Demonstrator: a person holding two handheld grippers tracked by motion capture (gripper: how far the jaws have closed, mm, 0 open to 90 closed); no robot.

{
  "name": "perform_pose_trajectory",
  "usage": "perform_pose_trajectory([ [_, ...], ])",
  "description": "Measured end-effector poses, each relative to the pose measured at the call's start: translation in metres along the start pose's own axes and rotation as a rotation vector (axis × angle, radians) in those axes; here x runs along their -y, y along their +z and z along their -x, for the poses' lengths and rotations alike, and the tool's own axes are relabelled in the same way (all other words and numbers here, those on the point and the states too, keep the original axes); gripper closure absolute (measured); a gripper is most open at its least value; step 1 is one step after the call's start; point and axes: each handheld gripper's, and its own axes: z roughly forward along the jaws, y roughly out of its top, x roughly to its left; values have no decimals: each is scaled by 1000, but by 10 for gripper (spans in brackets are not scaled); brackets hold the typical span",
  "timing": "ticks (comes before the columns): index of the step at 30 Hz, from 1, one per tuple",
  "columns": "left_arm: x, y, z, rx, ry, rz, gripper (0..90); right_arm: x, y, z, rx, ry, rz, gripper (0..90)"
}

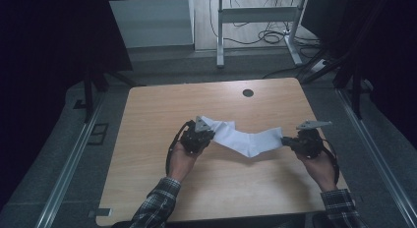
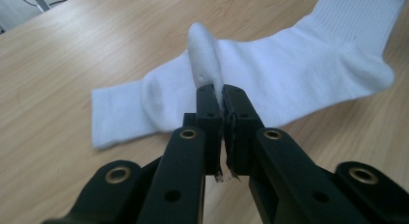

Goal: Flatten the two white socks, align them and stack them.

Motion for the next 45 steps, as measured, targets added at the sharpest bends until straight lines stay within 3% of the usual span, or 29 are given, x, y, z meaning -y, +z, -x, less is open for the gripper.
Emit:
perform_pose_trajectory([
  [11, 42, -37, 0, -2, -84, 18, 859, -5, 11, -35, -62, -78, -23, 857],
  [20, 77, -57, 13, -16, -110, 11, 858, -1, 18, -57, -102, -112, -63, 858],
  [25, 95, -58, 19, -19, -128, -6, 857, 5, 21, -65, -129, -123, -96, 858],
  [34, 112, -59, 23, -17, -161, -18, 852, 13, 32, -73, -146, -140, -155, 857],
  [38, 118, -54, 25, -31, -155, -54, 842, 16, 38, -75, -152, -150, -181, 852],
  [42, 122, -51, 25, -52, -168, -89, 804, 20, 44, -74, -147, -163, -210, 821],
  [45, 124, -51, 22, -54, -192, -82, 745, 20, 44, -73, -147, -162, -207, 790],
])
